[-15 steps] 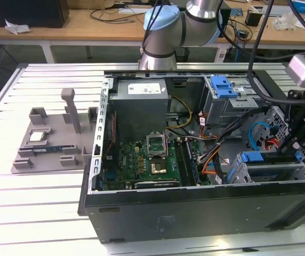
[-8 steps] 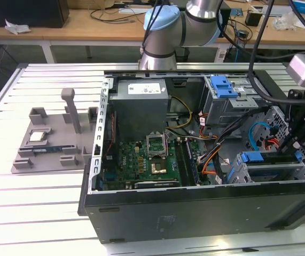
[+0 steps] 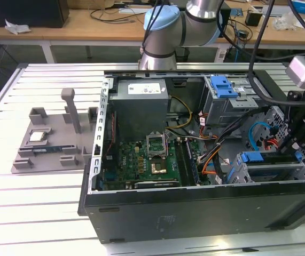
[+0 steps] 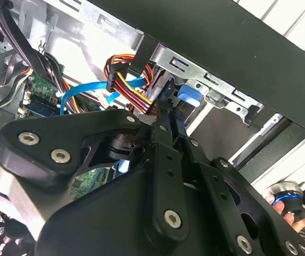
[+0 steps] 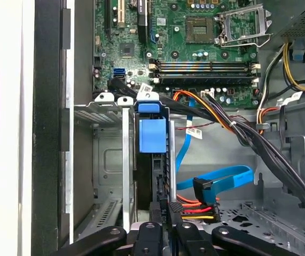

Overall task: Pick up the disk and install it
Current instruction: 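Insert the first disk wire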

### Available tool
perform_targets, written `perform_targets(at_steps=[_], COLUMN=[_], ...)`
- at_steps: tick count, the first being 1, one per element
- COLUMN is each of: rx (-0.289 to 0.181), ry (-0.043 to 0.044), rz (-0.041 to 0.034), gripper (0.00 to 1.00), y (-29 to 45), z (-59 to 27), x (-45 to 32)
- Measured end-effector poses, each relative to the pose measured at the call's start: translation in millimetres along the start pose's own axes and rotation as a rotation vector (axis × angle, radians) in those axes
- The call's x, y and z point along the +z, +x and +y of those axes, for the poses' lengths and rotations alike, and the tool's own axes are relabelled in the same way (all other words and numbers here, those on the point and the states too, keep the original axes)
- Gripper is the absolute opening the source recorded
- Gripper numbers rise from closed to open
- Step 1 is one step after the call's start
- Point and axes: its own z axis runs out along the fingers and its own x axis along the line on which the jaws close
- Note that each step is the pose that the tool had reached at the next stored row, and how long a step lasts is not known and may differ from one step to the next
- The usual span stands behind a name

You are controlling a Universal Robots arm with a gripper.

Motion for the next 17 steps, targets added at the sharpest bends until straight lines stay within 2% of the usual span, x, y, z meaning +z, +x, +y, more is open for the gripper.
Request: perform_targets(at_steps=[4,5,6,7,9,12,14,15,17], rx=[0.0,0.0,0.0,0.0,0.0,0.0,0.0,0.0,0.0], ry=[-0.0001,-0.0004,-0.0001,-0.0001,-0.0001,-0.0001,-0.0001,-0.0001,-0.0001], rz=[0.0001,-0.0017,-0.0003,0.0005,0.0004,0.0004,0.0005,0.0004,0.0005], gripper=[0.16,0.18,0.24,0.24,0.24,0.22,0.11,0.11,0.11], y=[0.0,0.0,0.0,0.0,-0.6,-1.8,-2.0,-2.2,-2.3], z=[-0.3,-0.3,-0.3,-0.2,0.9,1.8,2.5,2.9,3.3], x=[3.4,4.4,3.9,2.8,-11.0,-23.3,-31.7,-37.5,-43.5])
